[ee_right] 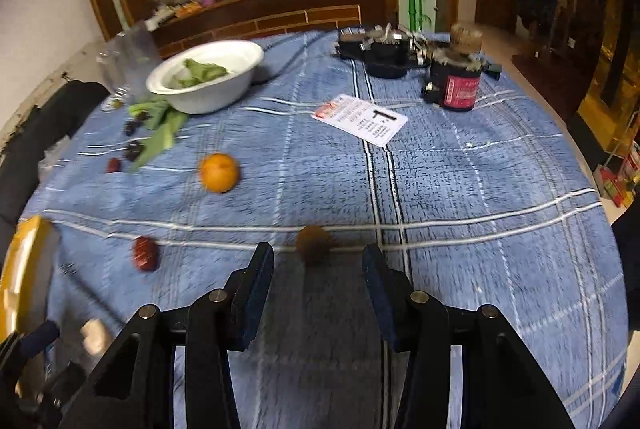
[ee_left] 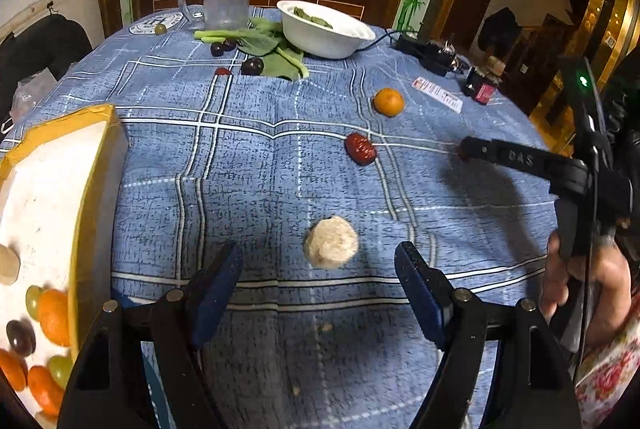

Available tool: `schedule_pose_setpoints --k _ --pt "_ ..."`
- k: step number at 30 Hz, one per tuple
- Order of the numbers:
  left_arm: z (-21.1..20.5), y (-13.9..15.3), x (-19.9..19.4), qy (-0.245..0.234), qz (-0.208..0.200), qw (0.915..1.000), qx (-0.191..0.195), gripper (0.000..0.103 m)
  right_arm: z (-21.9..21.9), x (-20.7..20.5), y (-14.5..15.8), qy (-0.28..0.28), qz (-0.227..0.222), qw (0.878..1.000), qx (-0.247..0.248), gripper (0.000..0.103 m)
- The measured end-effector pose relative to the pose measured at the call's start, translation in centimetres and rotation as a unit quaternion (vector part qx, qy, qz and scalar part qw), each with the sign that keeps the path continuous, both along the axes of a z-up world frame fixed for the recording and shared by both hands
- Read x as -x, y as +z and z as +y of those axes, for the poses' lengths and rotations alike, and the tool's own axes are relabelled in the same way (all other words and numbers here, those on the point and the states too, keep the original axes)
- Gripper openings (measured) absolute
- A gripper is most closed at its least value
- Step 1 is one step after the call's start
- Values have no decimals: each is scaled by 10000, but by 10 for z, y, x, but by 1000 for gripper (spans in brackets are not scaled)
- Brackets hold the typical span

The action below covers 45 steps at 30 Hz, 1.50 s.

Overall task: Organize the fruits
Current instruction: 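Grasp a round beige cube with the left tool while the right tool grasps a brown kiwi, then move both held items over the tray and open both tools to release them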

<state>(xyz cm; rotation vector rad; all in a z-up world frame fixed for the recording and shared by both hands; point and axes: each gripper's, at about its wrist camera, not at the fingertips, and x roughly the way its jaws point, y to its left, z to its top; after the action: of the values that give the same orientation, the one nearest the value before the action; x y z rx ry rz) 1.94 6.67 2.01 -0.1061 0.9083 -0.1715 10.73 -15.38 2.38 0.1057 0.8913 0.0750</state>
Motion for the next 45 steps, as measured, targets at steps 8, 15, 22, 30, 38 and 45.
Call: schedule_pose_setpoints --k 8,15,22,30,38,45 --pt "-8 -11 -8 -255 9 9996 -125 68 -1 -20 -10 -95 71 9999 -80 49" --pt "-28 -15 -6 -359 -125 9956 -854 29 2 -16 -11 -87 25 9998 171 22" --pt "-11 0 2 -247 -257 9991 -249 29 -7 7 -2 -28 -21 9998 -179 22" --pt "11 43 42 -174 -684 9972 242 29 -5 48 25 181 -235 9980 -558 22" --pt "65 74 83 325 -910 9946 370 29 21 82 53 715 -247 9849 -1559 23" --pt "120 81 112 901 -953 9908 341 29 35 104 72 924 -145 9667 -2383 23"
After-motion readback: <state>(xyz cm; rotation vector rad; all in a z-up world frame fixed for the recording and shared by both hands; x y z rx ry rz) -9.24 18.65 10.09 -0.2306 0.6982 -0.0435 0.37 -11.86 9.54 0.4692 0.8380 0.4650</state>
